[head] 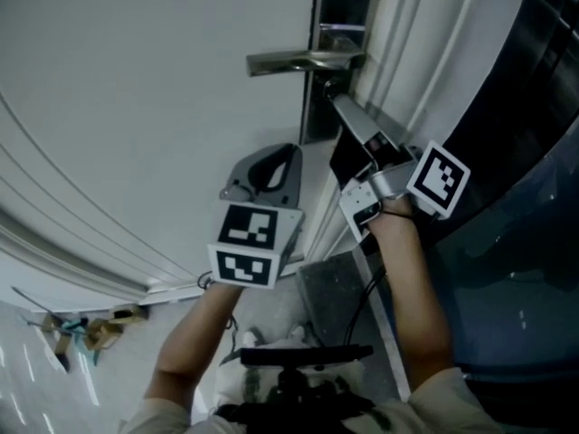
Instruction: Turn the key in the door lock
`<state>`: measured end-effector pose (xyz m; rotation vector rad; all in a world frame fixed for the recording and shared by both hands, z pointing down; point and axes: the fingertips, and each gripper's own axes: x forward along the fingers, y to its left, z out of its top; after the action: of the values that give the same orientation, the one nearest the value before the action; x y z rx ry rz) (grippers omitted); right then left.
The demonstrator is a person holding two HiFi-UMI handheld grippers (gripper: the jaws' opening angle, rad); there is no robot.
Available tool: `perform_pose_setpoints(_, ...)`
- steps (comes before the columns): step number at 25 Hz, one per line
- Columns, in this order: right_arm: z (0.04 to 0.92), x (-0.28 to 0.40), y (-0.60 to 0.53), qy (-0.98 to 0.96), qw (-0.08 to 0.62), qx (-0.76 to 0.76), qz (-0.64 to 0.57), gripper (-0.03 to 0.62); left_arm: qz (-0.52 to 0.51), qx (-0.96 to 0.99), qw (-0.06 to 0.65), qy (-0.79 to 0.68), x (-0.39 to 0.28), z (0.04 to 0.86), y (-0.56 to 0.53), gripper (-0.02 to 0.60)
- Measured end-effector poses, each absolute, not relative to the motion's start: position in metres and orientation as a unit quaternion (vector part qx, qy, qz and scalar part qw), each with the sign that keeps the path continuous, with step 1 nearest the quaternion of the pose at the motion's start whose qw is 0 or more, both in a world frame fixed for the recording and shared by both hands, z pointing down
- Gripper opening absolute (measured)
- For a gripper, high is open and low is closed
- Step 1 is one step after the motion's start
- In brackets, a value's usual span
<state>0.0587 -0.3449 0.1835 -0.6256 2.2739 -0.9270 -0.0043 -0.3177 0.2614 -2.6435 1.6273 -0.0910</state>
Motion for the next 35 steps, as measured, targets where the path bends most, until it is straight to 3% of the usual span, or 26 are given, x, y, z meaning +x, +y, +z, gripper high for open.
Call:
perform_pose_setpoints(10, 0.218, 0.037, -0.302, 0.930, 0.165, -0.269, -0.188, 0.077, -0.043, -0.829, 0.002, 0.557, -0.003, 0.283, -0.302, 0.026)
perform_pose_setpoints(18, 0.234, 0.015, -0.233, 0.933, 0.095, -0.346, -0.041, 0.027, -0.039, -0.825, 0.007, 0.564, -0.025, 0.293, -0.243, 0.026)
perform_pose_setpoints(35, 0.290, -0.035, -0.065, 0.900, 0.046, -0.432, 0.027, 0.009, -0.038, -0.845, 0.004, 0.533, -0.062, 0.329, -0.082, 0.026)
